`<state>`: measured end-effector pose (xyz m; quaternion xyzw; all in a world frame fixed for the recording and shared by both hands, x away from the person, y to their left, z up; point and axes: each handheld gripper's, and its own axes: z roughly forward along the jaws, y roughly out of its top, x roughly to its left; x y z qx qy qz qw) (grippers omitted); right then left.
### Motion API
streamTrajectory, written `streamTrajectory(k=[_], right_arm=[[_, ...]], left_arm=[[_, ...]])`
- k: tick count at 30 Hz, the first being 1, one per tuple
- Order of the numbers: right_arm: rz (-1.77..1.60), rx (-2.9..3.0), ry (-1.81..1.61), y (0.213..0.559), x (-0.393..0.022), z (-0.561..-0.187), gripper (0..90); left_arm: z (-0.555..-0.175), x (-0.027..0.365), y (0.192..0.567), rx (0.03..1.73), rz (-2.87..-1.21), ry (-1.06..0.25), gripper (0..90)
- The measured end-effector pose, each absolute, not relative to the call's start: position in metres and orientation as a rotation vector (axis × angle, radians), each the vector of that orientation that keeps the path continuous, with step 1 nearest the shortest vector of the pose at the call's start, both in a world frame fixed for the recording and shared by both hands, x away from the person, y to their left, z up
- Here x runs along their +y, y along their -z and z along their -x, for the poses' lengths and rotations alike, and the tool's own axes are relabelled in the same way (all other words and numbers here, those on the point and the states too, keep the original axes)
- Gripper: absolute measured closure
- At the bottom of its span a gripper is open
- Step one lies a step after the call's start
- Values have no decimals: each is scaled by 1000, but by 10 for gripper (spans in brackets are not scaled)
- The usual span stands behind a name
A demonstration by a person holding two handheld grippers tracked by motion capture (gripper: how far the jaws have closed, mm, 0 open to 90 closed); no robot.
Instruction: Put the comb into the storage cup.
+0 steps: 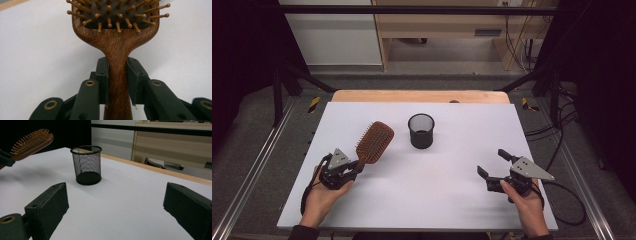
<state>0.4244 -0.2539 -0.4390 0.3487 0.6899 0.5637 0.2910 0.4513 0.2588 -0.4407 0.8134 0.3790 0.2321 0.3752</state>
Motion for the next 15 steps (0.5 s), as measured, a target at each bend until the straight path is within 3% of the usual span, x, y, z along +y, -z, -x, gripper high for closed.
streamTrajectory(k=[15], right_arm=[[-1063, 1875, -1606, 428, -224, -424, 71]], left_arm=[[-442, 233, 422, 871, -1939, -611, 728]])
